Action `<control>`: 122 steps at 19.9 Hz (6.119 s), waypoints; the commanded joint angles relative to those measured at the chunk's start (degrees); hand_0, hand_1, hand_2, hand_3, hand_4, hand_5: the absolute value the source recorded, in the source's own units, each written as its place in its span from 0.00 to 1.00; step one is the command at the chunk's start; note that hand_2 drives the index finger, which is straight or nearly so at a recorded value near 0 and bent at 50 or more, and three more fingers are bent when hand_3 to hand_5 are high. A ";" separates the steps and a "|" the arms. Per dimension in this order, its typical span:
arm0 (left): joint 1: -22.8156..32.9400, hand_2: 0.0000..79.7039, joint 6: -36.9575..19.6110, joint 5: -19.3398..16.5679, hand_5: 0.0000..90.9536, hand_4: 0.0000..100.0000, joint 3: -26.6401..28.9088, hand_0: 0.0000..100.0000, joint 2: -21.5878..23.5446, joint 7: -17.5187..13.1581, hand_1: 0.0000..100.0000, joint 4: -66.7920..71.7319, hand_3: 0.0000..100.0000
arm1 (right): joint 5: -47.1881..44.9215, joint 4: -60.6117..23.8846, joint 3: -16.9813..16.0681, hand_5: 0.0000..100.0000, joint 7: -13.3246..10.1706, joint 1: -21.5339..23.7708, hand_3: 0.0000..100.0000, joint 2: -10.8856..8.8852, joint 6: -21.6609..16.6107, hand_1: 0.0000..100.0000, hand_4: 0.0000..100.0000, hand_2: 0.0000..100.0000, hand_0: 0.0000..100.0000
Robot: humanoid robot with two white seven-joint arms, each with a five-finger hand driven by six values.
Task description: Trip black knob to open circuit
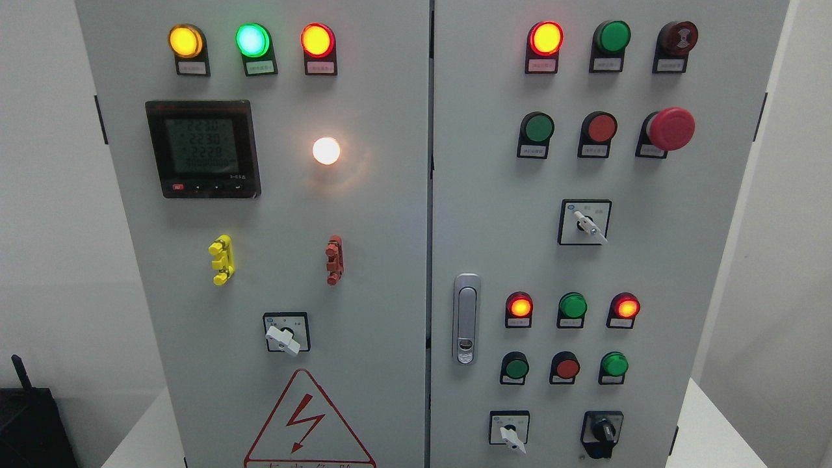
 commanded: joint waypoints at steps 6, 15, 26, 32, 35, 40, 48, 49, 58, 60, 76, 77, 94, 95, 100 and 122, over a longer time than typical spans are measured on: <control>0.00 0.00 -0.03 0.00 0.00 0.00 -0.01 0.12 0.00 0.00 0.39 -1.44 0.00 | -0.70 0.00 0.17 0.00 4.55 0.00 0.00 -0.01 0.09 0.11 0.00 0.00 0.00; 0.00 0.00 -0.03 0.00 0.00 0.00 -0.01 0.12 0.00 0.00 0.39 -1.44 0.00 | -0.62 -0.79 0.61 0.00 3.58 0.00 0.00 -0.01 0.00 0.11 0.00 0.00 0.00; 0.00 0.00 -0.03 0.00 0.00 0.00 -0.01 0.12 0.00 0.00 0.39 -1.44 0.00 | -0.88 -4.39 0.09 0.00 -0.19 -5.79 0.11 -1.77 -0.70 0.10 0.03 0.00 0.00; 0.00 0.00 -0.03 0.00 0.00 0.00 -0.01 0.12 0.00 0.00 0.39 -1.44 0.00 | -0.88 -8.25 0.17 0.00 -2.04 -6.24 0.24 -1.86 -1.05 0.10 0.17 0.00 0.00; 0.00 0.00 -0.03 0.00 0.00 0.00 -0.01 0.12 0.00 0.00 0.39 -1.44 0.00 | -0.88 -12.99 0.53 0.00 -2.39 -6.07 0.26 -1.68 -1.31 0.09 0.18 0.00 0.00; 0.00 0.00 -0.03 0.00 0.00 0.00 -0.01 0.12 0.00 0.00 0.39 -1.44 0.00 | -0.79 -19.33 1.05 0.00 -3.45 -5.98 0.34 -1.86 -4.29 0.08 0.25 0.00 0.00; 0.00 0.00 0.06 0.00 0.00 0.00 -0.01 0.12 0.00 0.00 0.39 -1.44 0.00 | -0.79 -33.12 1.05 0.00 -5.12 -5.11 0.34 -3.53 -7.46 0.06 0.26 0.00 0.00; 0.00 0.00 -0.03 0.00 0.00 0.00 -0.01 0.12 0.00 0.00 0.39 -1.44 0.00 | -0.79 -34.79 1.14 0.00 -5.21 -4.66 0.34 -3.53 -8.77 0.06 0.26 0.00 0.00; 0.00 0.00 -0.03 0.00 0.00 0.00 -0.01 0.12 0.00 0.00 0.39 -1.44 0.00 | -1.14 -53.06 1.32 0.13 -8.98 -0.88 0.50 -5.46 -11.94 0.04 0.40 0.00 0.00; 0.00 0.00 0.06 0.00 0.00 0.00 -0.01 0.12 0.00 0.00 0.39 -1.44 0.00 | -4.64 -56.67 1.67 0.22 -9.60 0.08 0.57 -6.16 -13.44 0.03 0.47 0.00 0.00; -0.09 0.00 -0.03 0.00 0.00 0.00 -0.01 0.12 0.00 0.00 0.39 -1.44 0.00 | -9.76 -88.76 1.32 0.60 -13.12 5.89 0.80 -7.39 -13.62 0.01 0.73 0.00 0.00; 0.00 0.00 -0.03 0.00 0.00 0.00 -0.01 0.12 0.00 0.00 0.39 -1.44 0.00 | -9.76 -89.90 1.32 0.61 -13.20 5.80 0.81 -7.31 -13.45 0.01 0.73 0.00 0.00; 0.00 0.00 -0.03 0.00 0.00 0.00 -0.01 0.12 0.00 0.00 0.39 -1.44 0.00 | -9.76 -96.24 -1.14 0.94 -16.28 1.23 1.00 -6.87 -11.78 0.00 0.95 0.00 0.00; 0.00 0.00 -0.03 0.00 0.00 0.00 -0.01 0.12 0.00 0.00 0.39 -1.44 0.00 | -9.67 -96.50 -1.14 0.95 -16.28 1.14 1.00 -6.87 -11.60 0.00 0.95 0.00 0.00; 0.00 0.00 -0.03 0.00 0.00 0.00 -0.01 0.12 0.00 0.00 0.39 -1.44 0.00 | -9.58 -97.03 -1.14 0.95 -16.28 0.26 1.00 -6.43 -11.42 0.00 0.96 0.00 0.00; 0.00 0.00 -0.03 0.00 0.00 0.00 0.08 0.12 0.00 0.00 0.39 -1.44 0.00 | -9.49 -96.60 0.35 0.95 -16.20 -2.02 1.00 -5.02 -9.58 0.00 0.96 0.00 0.00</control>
